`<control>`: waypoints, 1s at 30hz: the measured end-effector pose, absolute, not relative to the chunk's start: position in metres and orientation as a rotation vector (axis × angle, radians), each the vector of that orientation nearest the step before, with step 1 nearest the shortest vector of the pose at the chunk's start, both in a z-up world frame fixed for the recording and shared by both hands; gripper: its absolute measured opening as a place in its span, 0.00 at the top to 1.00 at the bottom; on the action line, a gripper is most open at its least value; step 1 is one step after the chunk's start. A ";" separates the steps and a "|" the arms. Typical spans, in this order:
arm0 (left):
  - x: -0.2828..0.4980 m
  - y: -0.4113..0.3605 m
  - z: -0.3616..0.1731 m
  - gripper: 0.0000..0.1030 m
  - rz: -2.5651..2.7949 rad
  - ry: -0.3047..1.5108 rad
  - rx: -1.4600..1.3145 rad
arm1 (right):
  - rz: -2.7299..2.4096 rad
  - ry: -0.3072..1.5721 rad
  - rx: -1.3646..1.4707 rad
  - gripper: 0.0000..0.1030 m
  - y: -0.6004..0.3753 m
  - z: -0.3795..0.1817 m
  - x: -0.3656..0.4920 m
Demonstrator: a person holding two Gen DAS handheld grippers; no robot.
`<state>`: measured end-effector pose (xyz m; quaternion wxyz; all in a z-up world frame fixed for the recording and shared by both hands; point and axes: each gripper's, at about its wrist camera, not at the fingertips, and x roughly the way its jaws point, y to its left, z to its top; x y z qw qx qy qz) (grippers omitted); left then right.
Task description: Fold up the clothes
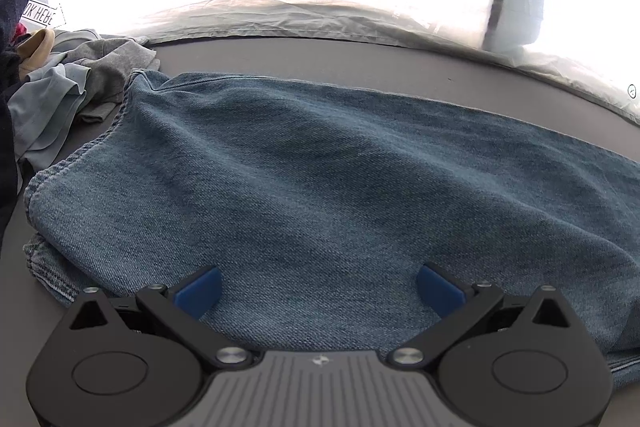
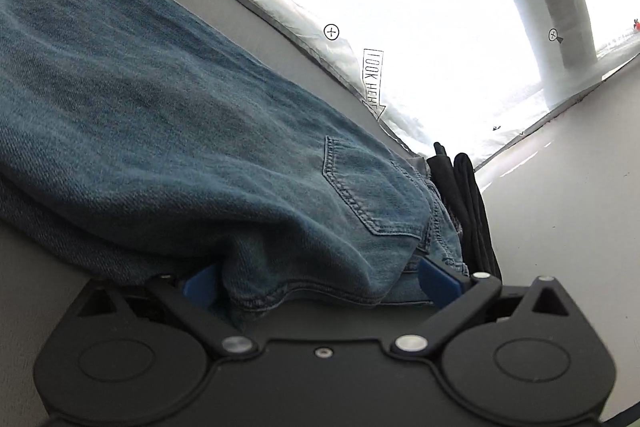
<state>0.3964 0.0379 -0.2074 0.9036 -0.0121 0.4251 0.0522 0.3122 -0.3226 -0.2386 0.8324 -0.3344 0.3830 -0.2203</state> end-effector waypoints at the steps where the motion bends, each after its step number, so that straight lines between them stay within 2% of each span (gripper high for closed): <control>1: 0.396 0.038 -0.208 0.00 0.108 0.877 -0.025 | -0.464 0.808 -0.718 0.01 -0.322 -0.239 0.313; 12: 0.396 0.038 -0.208 0.00 0.103 0.868 -0.021 | -0.498 0.803 -0.863 0.00 -0.319 -0.241 0.298; 18: 0.396 0.038 -0.208 0.00 0.096 0.870 -0.019 | -0.622 0.698 -0.803 0.00 -0.316 -0.218 0.290; 24: 0.396 0.038 -0.208 0.00 0.097 0.867 -0.019 | -0.594 0.801 -0.784 0.00 -0.321 -0.239 0.286; 30: 0.399 0.038 -0.207 0.00 0.105 0.885 -0.027 | -0.573 0.797 -0.817 0.00 -0.317 -0.237 0.281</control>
